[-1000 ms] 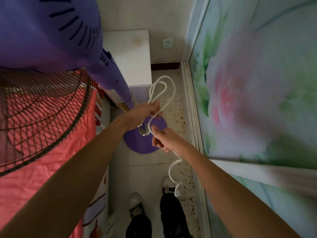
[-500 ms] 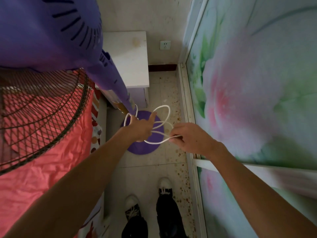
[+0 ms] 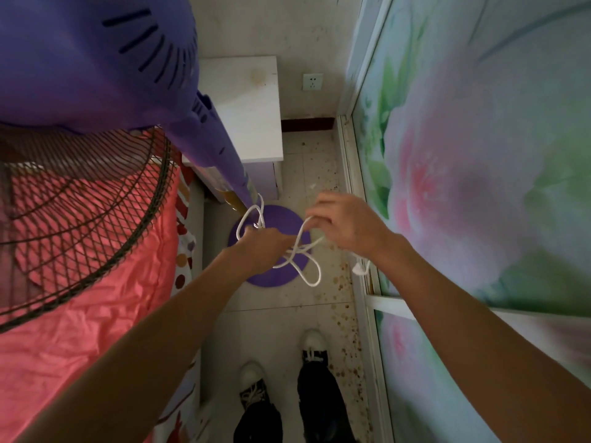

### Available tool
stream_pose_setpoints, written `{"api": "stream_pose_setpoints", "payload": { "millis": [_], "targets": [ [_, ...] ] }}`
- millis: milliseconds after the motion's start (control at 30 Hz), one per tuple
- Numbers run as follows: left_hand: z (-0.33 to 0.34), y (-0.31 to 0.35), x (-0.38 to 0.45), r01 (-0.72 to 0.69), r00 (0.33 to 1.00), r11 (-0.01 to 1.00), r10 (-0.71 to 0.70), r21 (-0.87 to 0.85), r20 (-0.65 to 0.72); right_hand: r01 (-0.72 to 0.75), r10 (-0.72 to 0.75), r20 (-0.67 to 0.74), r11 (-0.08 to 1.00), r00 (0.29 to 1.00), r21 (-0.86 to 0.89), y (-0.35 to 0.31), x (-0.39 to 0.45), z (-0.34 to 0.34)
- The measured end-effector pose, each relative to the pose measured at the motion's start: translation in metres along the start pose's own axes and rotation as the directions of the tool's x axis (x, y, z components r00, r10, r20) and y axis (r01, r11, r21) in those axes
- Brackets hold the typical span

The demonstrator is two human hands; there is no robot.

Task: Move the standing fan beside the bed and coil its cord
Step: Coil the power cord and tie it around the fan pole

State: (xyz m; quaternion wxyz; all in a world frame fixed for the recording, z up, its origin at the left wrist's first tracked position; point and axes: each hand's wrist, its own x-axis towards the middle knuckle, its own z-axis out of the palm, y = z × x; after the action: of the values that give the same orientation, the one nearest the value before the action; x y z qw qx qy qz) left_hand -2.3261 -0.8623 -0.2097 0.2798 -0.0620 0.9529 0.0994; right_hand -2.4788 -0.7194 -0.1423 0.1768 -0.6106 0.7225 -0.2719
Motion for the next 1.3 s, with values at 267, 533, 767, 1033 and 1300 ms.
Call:
{"api": "stream_pose_setpoints", "payload": {
  "millis": [267, 533, 767, 1033, 1300],
  "targets": [
    [-0.004, -0.018, -0.003, -0.091, 0.962, 0.935, -0.006, -0.343, -0.272, -0.574, 0.553, 0.231, 0.598, 0.801, 0.559, 0.037, 0.002, 0.065],
    [0.005, 0.014, 0.001, 0.06, 0.954, 0.909, -0.173, -0.412, -0.245, -0.39, 0.345, 0.36, 0.919, 0.867, 0.06, -0.025, -0.053, 0.104],
    [-0.005, 0.023, 0.02, 0.226, 0.965, 0.933, -0.255, -0.28, -0.07, 0.006, 0.183, 0.51, 0.938, 0.84, -0.345, -0.044, -0.021, 0.057],
    [-0.003, 0.001, 0.009, 0.213, 0.977, 0.916, -0.198, -0.339, 0.08, -0.105, 0.234, 0.474, 0.953, 0.849, -0.283, -0.041, -0.028, 0.004],
    [-0.028, -0.003, 0.012, 0.057, 0.988, 0.981, -0.029, -0.184, 0.153, -0.028, 0.2, 0.473, 0.938, 0.858, -0.346, -0.046, -0.018, -0.007]
  ]
}}
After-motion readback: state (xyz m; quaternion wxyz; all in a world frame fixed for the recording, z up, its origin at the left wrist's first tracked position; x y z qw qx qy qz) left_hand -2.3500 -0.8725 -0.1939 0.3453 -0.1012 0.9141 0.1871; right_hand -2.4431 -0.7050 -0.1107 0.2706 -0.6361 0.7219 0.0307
